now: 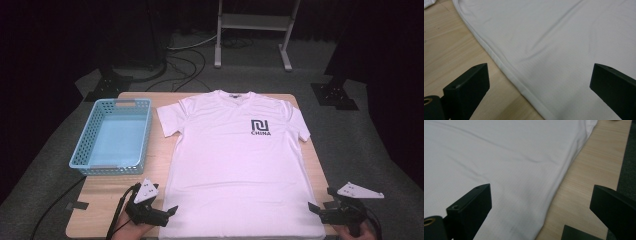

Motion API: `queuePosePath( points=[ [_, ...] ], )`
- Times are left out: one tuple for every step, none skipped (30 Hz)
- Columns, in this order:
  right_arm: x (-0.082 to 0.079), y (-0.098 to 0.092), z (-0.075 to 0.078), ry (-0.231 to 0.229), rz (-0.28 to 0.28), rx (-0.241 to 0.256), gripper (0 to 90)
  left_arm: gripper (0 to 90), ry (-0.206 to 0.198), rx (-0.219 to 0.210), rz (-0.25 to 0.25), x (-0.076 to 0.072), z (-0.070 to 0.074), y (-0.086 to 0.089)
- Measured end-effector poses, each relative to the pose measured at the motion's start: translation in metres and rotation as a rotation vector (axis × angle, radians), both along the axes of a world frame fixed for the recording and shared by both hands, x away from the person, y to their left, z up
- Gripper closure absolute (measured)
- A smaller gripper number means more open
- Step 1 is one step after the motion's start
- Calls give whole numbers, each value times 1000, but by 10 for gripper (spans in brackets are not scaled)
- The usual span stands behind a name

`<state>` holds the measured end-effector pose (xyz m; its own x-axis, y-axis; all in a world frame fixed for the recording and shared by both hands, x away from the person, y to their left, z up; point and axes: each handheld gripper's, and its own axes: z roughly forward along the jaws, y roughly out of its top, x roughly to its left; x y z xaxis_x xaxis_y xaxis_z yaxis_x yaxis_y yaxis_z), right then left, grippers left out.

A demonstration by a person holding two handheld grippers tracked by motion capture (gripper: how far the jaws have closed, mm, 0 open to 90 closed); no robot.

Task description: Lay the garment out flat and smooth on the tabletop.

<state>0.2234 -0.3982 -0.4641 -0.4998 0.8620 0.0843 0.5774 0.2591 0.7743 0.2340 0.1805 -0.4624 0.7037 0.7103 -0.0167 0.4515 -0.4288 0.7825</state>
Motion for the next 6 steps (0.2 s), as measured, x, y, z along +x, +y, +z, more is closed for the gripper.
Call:
queuePosePath(
  points=[
    [-5, -2, -2, -20, -18, 24, 35, 17, 0, -11, 3, -1, -1, 0],
    [-7, -2, -3, -32, -24, 34, 35, 17, 1, -16, -1, -2, -3, 1],
    [-10, -3, -3, -44, -33, 41, 35, 17, -3, -12, -1, -2, -4, 1],
    [-12, -3, -3, -50, -35, 42, 35, 17, -5, -3, -5, -3, -6, 0],
    [-14, -3, -3, -61, -40, 40, 36, 17, -4, 2, -7, -3, -6, 0],
    [-15, -4, -4, -66, -44, 44, 36, 17, -4, 5, -8, -2, -7, -1]
  ],
)
